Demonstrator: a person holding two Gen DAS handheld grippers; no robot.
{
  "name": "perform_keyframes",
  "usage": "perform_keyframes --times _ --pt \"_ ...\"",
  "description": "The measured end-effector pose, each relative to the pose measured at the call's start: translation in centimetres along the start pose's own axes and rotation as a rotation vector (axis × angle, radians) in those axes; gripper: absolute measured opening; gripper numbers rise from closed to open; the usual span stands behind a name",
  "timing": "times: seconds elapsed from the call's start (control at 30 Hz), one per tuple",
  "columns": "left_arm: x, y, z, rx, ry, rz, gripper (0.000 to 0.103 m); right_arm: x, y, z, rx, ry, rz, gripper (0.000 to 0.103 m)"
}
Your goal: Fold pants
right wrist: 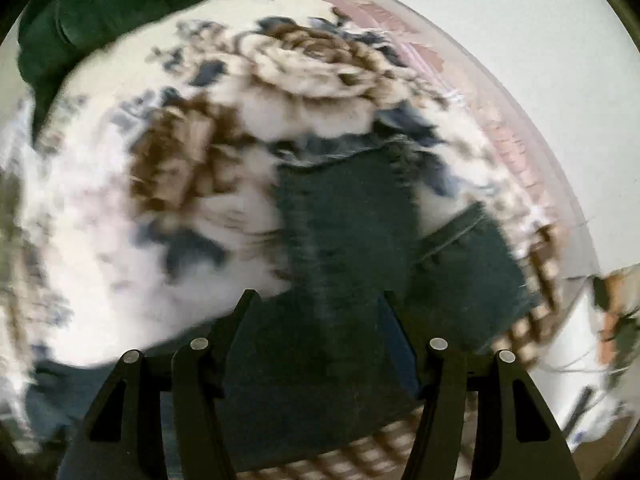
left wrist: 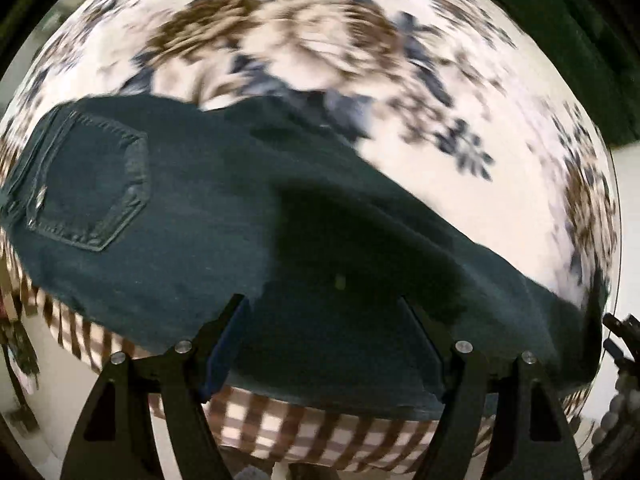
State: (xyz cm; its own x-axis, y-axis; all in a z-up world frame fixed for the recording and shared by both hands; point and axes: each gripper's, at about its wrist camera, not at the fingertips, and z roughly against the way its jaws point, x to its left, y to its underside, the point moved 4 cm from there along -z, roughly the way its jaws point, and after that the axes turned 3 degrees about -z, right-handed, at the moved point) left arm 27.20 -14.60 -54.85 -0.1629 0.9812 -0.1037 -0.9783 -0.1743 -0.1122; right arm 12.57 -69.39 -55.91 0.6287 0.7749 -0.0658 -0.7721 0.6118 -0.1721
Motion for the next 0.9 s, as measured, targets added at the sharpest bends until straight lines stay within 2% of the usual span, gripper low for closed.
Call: perform_keyframes --times 0.03,0.1,0.2,0.23,0.3,0.4,0.43,0.57,0.63,0.7,0.73,0.8,0.9 --pt "-0.5 0.1 -0.1 0.001 0.003 -0.017 0.074 -1.8 0.0 -0.2 -0.011 0.061 -0.028 0.062" --pt "-1.2 0.4 -0.2 0.009 0.011 -0.038 0.074 -6.2 0.5 -0.5 -0.012 0.122 -0.147 0.062" --pt "-1.4 1.0 -0.7 0.032 0.021 -0.034 0.074 -13.3 2.2 -1.6 0.045 0.164 -0.339 0.062" --pt "-1.6 1.2 -0.9 0.04 0.025 -0.033 0.074 -15.2 2.9 -1.7 0.07 0.162 -0.392 0.063" --pt "-1.9 1.5 -1.0 0.05 0.028 -0.038 0.074 -16.7 3.7 -1.1 0.064 0.103 -0.444 0.063" --pt "-2.7 1.7 -0.9 0.039 0.009 -0.072 0.074 -14.8 3.0 1.2 -0.007 0.018 -0.388 0.063" --pt "-3.2 1.6 -0.9 0.035 0.003 -0.088 0.074 -12.7 2.2 1.9 -0.028 -0.026 -0.343 0.063" --pt "-5.3 1.1 -0.9 0.023 -0.004 -0.121 0.074 -4.2 -0.3 2.1 -0.046 -0.096 -0.124 0.063" --pt "-6.2 1.0 -0.6 0.008 -0.004 -0.14 0.074 -0.5 -0.6 1.2 -0.024 -0.09 -0.024 0.063" --pt "-7.2 1.0 -0.1 -0.012 -0.004 -0.17 0.074 1.2 0.3 0.0 0.004 -0.026 0.05 0.063" --pt "-7.7 1.0 0.1 -0.018 -0.002 -0.184 0.074 1.3 0.4 -0.4 0.01 0.02 0.066 0.063" --pt "-8.3 1.1 0.3 -0.02 0.003 -0.197 0.074 -1.0 0.9 -0.9 0.01 0.089 0.013 0.063" --pt "-8.1 1.3 0.3 -0.012 0.01 -0.202 0.074 -6.9 1.6 -0.9 0.026 0.103 -0.186 0.063"
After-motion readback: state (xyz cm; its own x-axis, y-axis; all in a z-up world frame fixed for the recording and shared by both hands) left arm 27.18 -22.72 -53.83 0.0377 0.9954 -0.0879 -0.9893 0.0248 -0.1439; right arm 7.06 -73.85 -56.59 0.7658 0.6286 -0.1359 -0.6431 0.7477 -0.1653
